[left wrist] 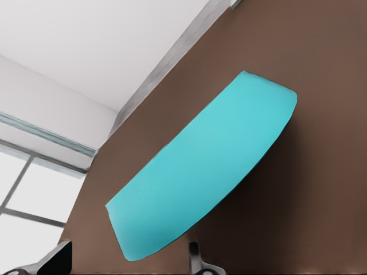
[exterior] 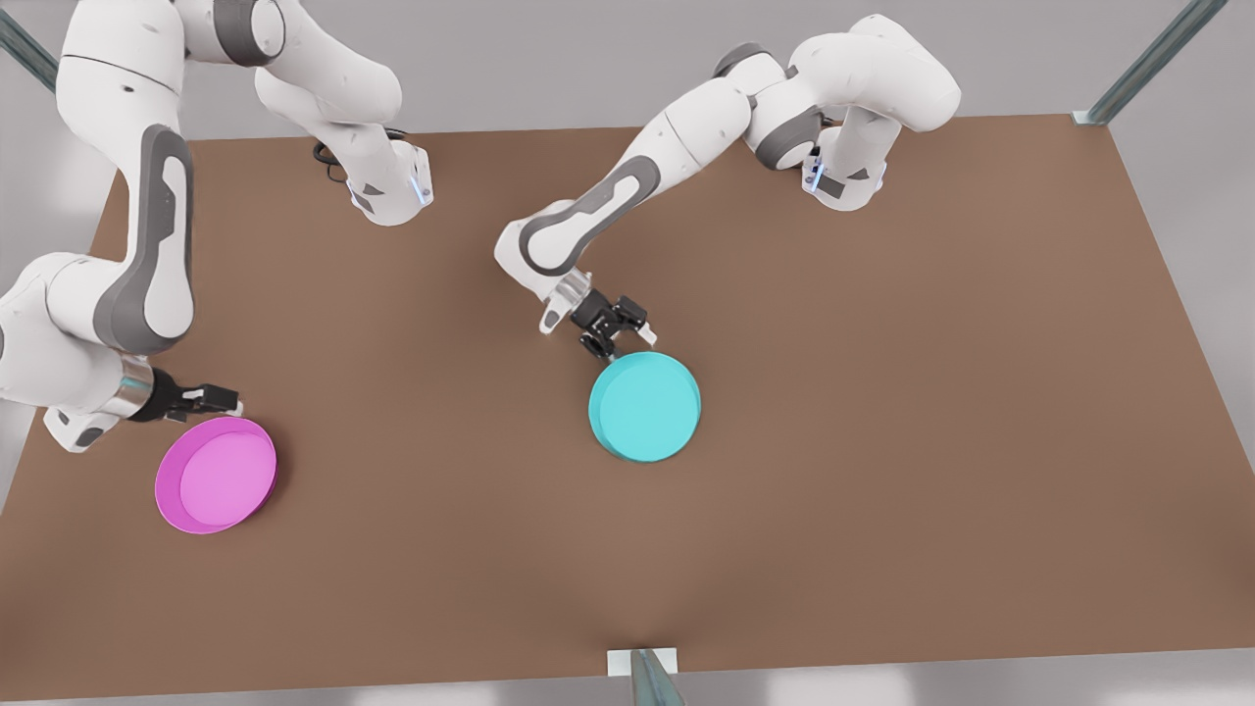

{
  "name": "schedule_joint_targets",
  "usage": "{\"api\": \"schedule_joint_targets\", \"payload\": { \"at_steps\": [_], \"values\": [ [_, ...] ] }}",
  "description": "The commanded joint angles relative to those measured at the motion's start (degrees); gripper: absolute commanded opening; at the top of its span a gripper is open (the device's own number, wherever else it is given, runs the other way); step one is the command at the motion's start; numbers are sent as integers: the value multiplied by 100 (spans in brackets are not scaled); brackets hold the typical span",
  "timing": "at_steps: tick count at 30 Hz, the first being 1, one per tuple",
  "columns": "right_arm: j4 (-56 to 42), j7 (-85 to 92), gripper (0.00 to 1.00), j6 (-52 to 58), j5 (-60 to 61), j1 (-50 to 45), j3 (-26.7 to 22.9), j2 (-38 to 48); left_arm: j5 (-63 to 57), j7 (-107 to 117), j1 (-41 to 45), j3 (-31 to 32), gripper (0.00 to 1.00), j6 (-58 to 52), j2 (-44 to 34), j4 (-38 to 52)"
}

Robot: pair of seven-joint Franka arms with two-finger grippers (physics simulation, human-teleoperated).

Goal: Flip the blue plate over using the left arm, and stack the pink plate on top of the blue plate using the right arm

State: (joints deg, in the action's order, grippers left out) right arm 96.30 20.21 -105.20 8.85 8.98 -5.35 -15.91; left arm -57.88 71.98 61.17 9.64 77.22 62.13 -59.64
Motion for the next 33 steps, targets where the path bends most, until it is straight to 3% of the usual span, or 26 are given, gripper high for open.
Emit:
{"api": "schedule_joint_targets", "payload": {
  "at_steps": [1, 7, 10, 13, 15, 17, 19, 20, 22, 23, 27, 29, 33],
  "values": [
    [-6, 236, 100, 0, 134, 113, -1, -61, 470, 0, 0, 38, 100, -5, 0, 14],
    [-58, 2294, 100, -545, 794, 1273, -10, -1054, 1542, 26, -9, 161, 100, -23, -87, 1147],
    [-866, 2935, 100, -554, 926, 1862, 8, -1994, 2421, 141, -298, 117, 100, 21, -307, 1710],
    [-2299, 3393, 100, -115, 952, 2337, 104, -3233, 4442, 149, -1739, 135, 100, 381, -1124, 1701],
    [-2572, 3876, 100, -115, 934, 2398, 104, -3489, 5215, -490, -2811, 152, 100, 233, -1695, 1622],
    [-2879, 3991, 100, -176, 943, 2451, 104, -3858, 5339, -3504, -3822, 91, 100, -778, -2003, 1622],
    [-3205, 4000, 100, -290, 961, 2451, 104, -4192, 5243, -6081, -4939, 64, 100, -990, -2337, 1622],
    [-3187, 4008, 100, -291, 961, 2416, 96, -4210, 5058, -6740, -4975, -278, 100, -964, -2626, 1596],
    [-3117, 4509, 100, -422, 961, 2354, 104, -4201, 4821, -7268, -5159, -349, 100, 380, -4516, -890],
    [-3038, 4474, 100, -528, 961, 2310, 104, -4201, 4865, -7295, -5335, -375, 100, 469, -4824, -1155],
    [-3038, 4465, 100, -818, 978, 2302, 104, -4307, 4891, -7611, -5388, -700, 100, 65, -4728, -1023],
    [-3047, 4465, 90, -783, 978, 2310, 104, -4307, 4900, -7726, -5388, -867, 100, -58, -4728, -1032],
    [-3029, 4483, 91, -537, 987, 2284, 113, -4122, 4882, -7726, -5388, -990, 100, -120, -4631, -1041]
  ]
}}
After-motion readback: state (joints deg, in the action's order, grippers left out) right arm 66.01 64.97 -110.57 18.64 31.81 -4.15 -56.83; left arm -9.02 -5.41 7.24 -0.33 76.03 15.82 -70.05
